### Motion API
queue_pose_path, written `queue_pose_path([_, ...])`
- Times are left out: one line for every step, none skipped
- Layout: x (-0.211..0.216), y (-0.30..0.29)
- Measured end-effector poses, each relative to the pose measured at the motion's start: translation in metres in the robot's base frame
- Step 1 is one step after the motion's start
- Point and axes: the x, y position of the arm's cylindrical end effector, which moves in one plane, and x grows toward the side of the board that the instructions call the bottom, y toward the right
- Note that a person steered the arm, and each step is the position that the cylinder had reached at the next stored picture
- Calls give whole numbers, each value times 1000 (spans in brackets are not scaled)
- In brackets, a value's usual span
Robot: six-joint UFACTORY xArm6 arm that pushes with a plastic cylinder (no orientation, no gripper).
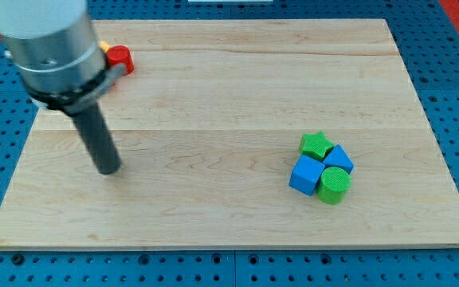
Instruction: Move the yellow hexagon and red circle right a bit
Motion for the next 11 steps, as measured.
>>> queue_pose_path([-20,-64])
queue_pose_path([-41,-117])
queue_pose_path([-53,-120])
queue_pose_path([-97,-119])
queue_pose_path([-143,-120])
queue_pose_path([-153,-114])
queue_pose_path([-203,-102])
queue_pose_path([-221,-70])
queue_pose_path([-221,-44])
queue_pose_path([-221,-40])
queue_pose_path([-223,-90])
